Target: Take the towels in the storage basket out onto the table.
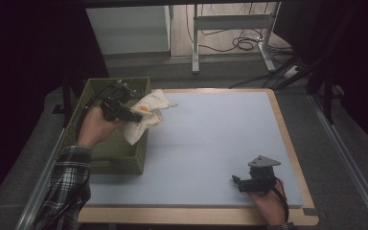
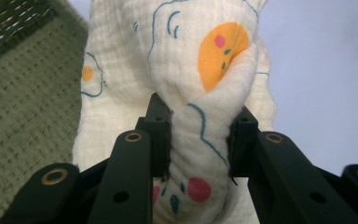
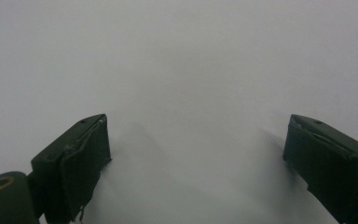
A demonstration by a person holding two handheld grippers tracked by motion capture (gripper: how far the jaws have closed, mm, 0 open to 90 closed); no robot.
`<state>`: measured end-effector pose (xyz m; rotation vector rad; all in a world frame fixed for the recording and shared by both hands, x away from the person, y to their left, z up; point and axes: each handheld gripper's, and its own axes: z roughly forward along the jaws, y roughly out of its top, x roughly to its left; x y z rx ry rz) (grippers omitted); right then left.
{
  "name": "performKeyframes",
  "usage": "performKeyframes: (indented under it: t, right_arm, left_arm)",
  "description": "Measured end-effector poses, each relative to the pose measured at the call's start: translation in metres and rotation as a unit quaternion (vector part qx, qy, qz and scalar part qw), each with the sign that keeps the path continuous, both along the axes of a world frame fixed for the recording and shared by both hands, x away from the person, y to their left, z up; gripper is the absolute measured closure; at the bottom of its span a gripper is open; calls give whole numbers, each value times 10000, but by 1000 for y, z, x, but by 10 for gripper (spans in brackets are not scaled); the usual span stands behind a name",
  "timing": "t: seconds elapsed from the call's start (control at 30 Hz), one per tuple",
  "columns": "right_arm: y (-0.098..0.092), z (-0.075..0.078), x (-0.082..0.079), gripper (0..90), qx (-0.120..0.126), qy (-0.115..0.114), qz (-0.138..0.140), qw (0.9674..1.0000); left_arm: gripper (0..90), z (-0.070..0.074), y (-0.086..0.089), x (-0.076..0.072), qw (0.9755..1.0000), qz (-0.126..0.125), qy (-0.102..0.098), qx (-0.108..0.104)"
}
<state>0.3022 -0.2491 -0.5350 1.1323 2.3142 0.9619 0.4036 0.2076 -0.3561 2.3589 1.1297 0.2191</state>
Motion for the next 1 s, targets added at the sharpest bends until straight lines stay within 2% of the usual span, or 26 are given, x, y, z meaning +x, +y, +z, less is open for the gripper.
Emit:
performKeyframes:
  t: [0.5,1.0]
  right_arm:
    - [0,0,0,75,2,-3,1,10000]
    - [0,0,0,74,4,-3,1,10000]
  left_arm:
    - [682,-6,-51,6,9988,-495,27,58]
    - [676,-29,-109,7,9939,-1074,126,209]
